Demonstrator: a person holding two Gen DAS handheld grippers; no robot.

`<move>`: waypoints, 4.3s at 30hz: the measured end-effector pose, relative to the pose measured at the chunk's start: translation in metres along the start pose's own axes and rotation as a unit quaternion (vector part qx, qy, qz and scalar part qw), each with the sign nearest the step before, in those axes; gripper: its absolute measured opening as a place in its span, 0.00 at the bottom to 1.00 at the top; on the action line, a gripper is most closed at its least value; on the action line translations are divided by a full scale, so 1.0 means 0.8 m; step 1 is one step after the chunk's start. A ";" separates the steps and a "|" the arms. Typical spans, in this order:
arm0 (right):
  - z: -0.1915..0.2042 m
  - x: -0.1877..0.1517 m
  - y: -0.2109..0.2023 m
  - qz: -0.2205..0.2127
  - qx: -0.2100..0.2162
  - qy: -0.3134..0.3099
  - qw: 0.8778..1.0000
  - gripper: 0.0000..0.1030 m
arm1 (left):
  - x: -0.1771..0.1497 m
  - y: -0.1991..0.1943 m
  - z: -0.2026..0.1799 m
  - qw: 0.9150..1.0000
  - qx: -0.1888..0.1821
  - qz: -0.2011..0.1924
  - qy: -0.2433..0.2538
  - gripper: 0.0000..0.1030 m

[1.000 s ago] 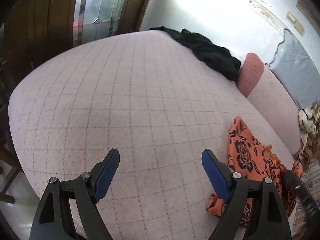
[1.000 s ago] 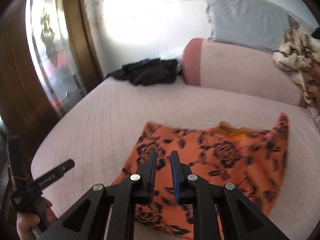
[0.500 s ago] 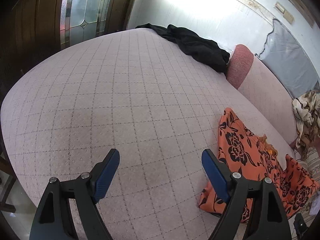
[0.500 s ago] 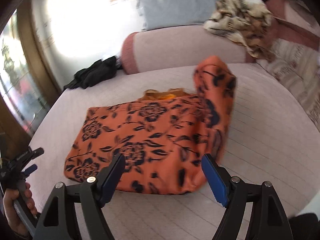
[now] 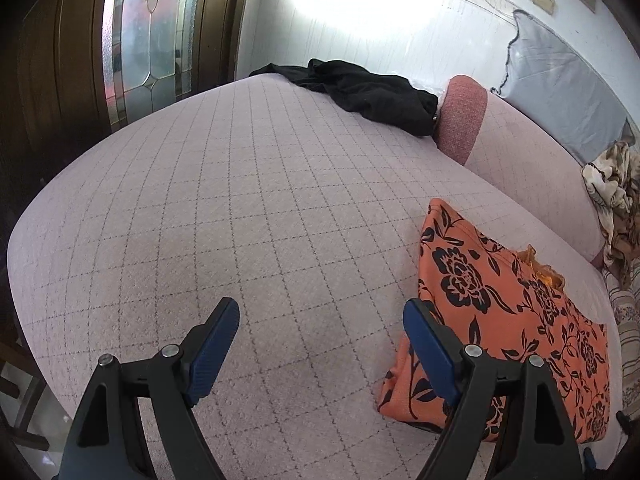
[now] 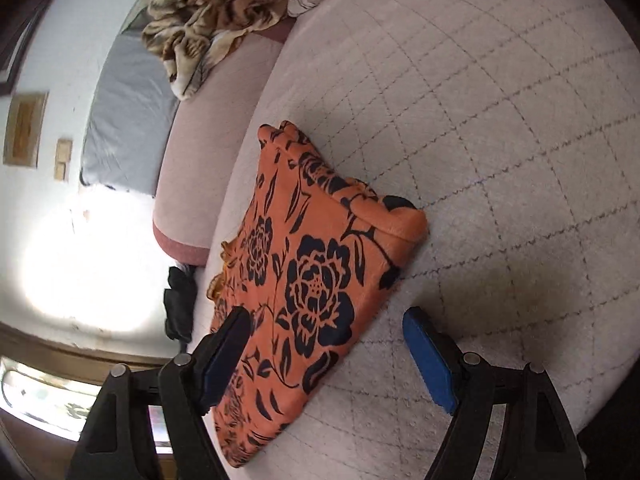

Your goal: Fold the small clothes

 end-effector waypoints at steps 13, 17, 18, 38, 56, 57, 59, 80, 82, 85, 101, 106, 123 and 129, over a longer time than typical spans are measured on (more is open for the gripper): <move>0.003 0.055 0.061 0.016 -0.048 -0.011 0.999 0.16 | -0.012 0.002 -0.018 1.000 -0.012 0.002 0.024 0.82; 0.043 0.064 0.053 0.011 -0.073 -0.097 0.993 0.14 | -0.003 -0.003 -0.008 1.000 -0.018 -0.002 0.000 0.82; 0.063 0.066 0.050 0.007 -0.076 -0.121 0.990 0.13 | 0.001 -0.005 -0.005 1.000 -0.021 -0.005 -0.009 0.82; 0.372 -0.325 0.257 0.173 -0.070 -0.564 0.805 0.14 | 0.049 -0.024 0.110 0.984 -0.010 -0.027 -0.178 0.82; 0.368 -0.325 0.185 0.179 0.062 -0.534 0.824 0.87 | 0.035 -0.035 0.047 0.988 -0.097 -0.012 -0.117 0.82; 0.361 -0.311 0.170 0.166 0.067 -0.518 0.836 0.87 | 0.030 -0.038 0.035 0.988 -0.114 -0.004 -0.103 0.82; 0.344 -0.284 0.145 0.140 0.063 -0.495 0.855 0.87 | 0.015 -0.038 0.006 0.987 -0.146 0.023 -0.068 0.82; 0.251 -0.185 0.109 0.123 0.066 -0.391 0.910 0.87 | -0.075 0.015 -0.053 0.985 -0.086 0.146 0.034 0.12; 0.249 -0.182 0.114 0.127 0.066 -0.385 0.912 0.87 | -0.085 0.034 -0.039 0.983 -0.081 0.165 0.015 0.12; 0.252 -0.179 0.113 0.127 0.071 -0.388 0.910 0.87 | -0.077 0.016 -0.046 0.986 -0.081 0.140 0.035 0.12; 0.228 -0.132 0.123 0.109 0.062 -0.352 0.928 0.87 | -0.020 -0.020 -0.078 0.980 -0.155 0.120 0.042 0.55; 0.217 -0.125 0.127 0.112 0.075 -0.338 0.932 0.87 | 0.012 0.049 -0.128 0.975 -0.148 0.152 0.065 0.54; 0.159 -0.094 0.149 0.122 0.072 -0.274 0.951 0.87 | 0.025 0.104 -0.164 0.976 -0.127 0.157 0.080 0.08; 0.156 -0.095 0.153 0.122 0.061 -0.282 0.950 0.87 | -0.002 0.140 -0.124 0.978 -0.100 0.171 0.068 0.10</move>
Point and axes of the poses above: each gripper's, at about its wrist camera, not at the fingertips, and y roughly the way its jaws point, z to its left, x to its top, the point moved 6 cm from there along y, roughly the way its jaws point, and after that the axes turned 15 degrees about -y, right-handed, at the moved point
